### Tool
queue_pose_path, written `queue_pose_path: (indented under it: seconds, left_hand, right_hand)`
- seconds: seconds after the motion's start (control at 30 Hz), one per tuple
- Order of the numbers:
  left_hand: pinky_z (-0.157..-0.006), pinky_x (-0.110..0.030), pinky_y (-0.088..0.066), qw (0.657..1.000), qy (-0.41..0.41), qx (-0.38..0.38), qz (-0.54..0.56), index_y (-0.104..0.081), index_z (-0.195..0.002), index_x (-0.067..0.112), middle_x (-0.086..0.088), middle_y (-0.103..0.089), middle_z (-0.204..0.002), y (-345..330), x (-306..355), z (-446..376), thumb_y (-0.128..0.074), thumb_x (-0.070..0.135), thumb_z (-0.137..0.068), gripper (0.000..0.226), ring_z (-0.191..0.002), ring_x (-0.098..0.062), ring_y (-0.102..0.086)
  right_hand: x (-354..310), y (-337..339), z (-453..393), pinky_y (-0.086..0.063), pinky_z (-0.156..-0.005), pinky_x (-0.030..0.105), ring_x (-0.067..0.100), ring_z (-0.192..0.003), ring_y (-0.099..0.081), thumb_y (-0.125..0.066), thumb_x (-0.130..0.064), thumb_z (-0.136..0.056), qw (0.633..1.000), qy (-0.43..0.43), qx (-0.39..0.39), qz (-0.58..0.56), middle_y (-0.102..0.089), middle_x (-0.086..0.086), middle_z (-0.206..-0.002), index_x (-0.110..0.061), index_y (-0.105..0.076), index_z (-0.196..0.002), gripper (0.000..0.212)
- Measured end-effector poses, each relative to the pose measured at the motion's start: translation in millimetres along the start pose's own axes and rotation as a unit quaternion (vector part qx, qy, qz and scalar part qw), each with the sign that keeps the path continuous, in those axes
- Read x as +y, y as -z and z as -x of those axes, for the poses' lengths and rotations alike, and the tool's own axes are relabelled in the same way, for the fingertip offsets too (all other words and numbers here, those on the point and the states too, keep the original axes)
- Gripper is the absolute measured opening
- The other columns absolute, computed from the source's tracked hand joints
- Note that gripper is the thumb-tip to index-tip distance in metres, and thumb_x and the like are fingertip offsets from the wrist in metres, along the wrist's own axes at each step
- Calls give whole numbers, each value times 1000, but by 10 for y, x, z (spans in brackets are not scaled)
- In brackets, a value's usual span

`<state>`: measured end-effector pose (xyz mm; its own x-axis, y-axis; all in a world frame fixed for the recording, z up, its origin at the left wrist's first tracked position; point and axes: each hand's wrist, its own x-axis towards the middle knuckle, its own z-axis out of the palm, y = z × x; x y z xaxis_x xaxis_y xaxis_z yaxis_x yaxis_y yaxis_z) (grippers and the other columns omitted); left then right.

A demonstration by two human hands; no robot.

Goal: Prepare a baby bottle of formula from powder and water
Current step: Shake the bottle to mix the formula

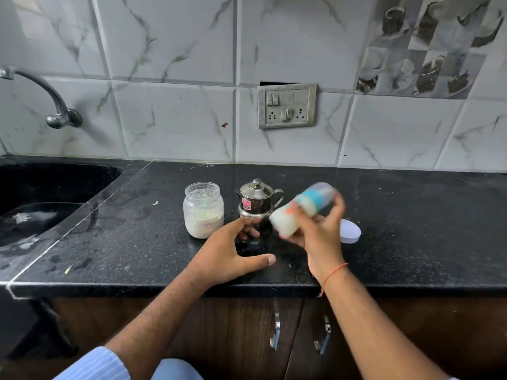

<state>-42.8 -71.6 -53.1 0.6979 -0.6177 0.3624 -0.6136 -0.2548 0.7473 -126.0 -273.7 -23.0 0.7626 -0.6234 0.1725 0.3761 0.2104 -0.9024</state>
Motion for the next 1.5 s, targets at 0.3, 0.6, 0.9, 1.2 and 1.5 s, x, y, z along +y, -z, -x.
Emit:
queue_pose_path:
  seconds: [0.3,0.6,0.9,1.2,1.5]
  left_hand:
    - [-105,-25,-55,1000,8,-1,-4,-62,-143,45,23,-72,-118,9,21,12,-86,79,-66,88,-116,-4,-66]
    - [-107,-28,-56,1000,15,4,9,-65,-144,39,25,-73,-117,0,10,17,-83,75,-73,81,-117,-6,-69]
    - [-75,-32,-57,999,35,35,19,-75,-101,31,5,-78,-90,22,73,7,-65,53,-108,25,-77,-2,-68]
    - [-65,-39,-51,997,46,48,48,-77,-81,27,-10,-75,-79,10,39,-36,-58,54,-111,44,-61,-17,-59]
    - [-88,-55,-66,996,51,33,68,-83,-104,48,-11,-83,-96,-15,-73,-64,-46,98,-88,64,-96,-37,-78]
  right_hand:
    - [-12,45,-58,-64,-68,60,44,-113,-73,-87,-18,-87,995,-4,48,-85,-66,16,-133,-39,-37,-138,74]
    - [-6,21,-23,-64,-65,54,43,-109,-74,-89,-20,-81,998,-14,-53,21,-69,20,-128,-43,-40,-138,78]
    - [2,50,44,-65,-73,57,35,-107,-76,-90,-18,-83,993,-8,-81,87,-75,15,-116,-53,-41,-140,82]
    - [-12,71,46,-66,-78,53,29,-108,-77,-87,-15,-88,987,-2,-100,124,-76,12,-114,-56,-35,-142,86]
    - [-83,258,-138,-59,-102,50,12,-109,-75,-99,-37,-68,940,26,-131,313,-78,-9,-119,-34,-56,-125,71]
